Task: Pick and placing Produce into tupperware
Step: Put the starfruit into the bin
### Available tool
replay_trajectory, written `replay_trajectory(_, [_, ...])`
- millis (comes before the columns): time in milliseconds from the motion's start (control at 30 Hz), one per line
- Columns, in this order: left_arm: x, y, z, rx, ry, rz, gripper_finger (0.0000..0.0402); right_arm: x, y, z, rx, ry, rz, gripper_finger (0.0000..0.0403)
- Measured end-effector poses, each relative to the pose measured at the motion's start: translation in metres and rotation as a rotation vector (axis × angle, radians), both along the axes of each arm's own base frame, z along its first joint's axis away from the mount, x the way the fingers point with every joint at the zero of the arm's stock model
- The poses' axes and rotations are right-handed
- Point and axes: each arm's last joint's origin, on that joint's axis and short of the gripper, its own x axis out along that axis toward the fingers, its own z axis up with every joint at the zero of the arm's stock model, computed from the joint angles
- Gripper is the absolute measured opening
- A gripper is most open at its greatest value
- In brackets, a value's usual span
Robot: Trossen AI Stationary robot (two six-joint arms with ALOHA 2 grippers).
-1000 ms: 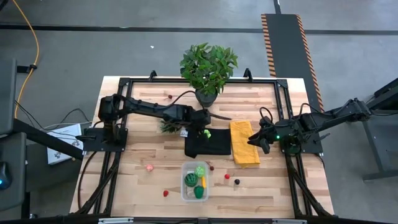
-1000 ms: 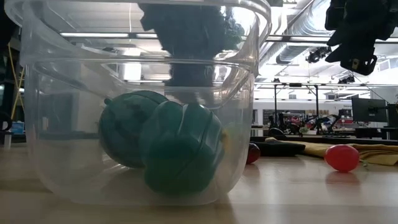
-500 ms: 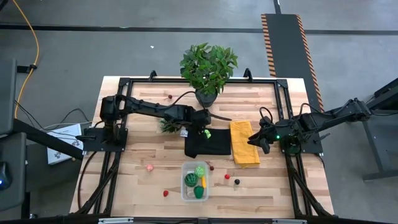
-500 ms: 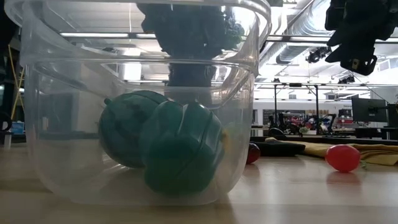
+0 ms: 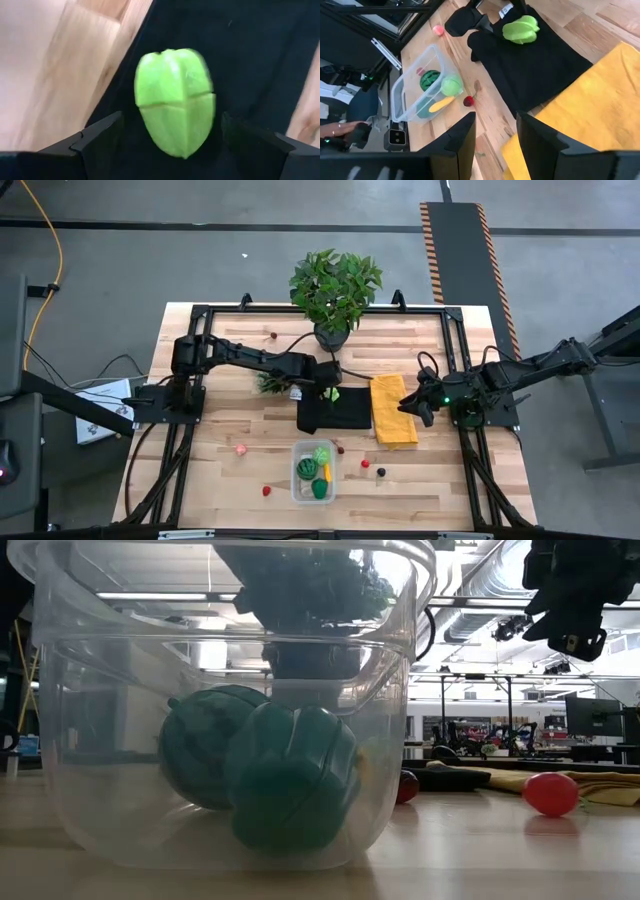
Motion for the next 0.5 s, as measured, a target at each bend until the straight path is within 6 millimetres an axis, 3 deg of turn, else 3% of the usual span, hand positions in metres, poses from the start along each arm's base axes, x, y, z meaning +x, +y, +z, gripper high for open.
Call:
replay_trajectory(267, [0.002,0.0,0.001,-0.003,-0.025,-0.003,0.0321,0.0,0.0,0.0,-0.001,-0.001,-0.001,0.0133])
replay_trajectory(500, [0.008,0.0,-0.014,-0.051,-0.031,0.006,0.0321,0.0,-0.001,0.0,-0.013,-0.005,-0.02,0.0133])
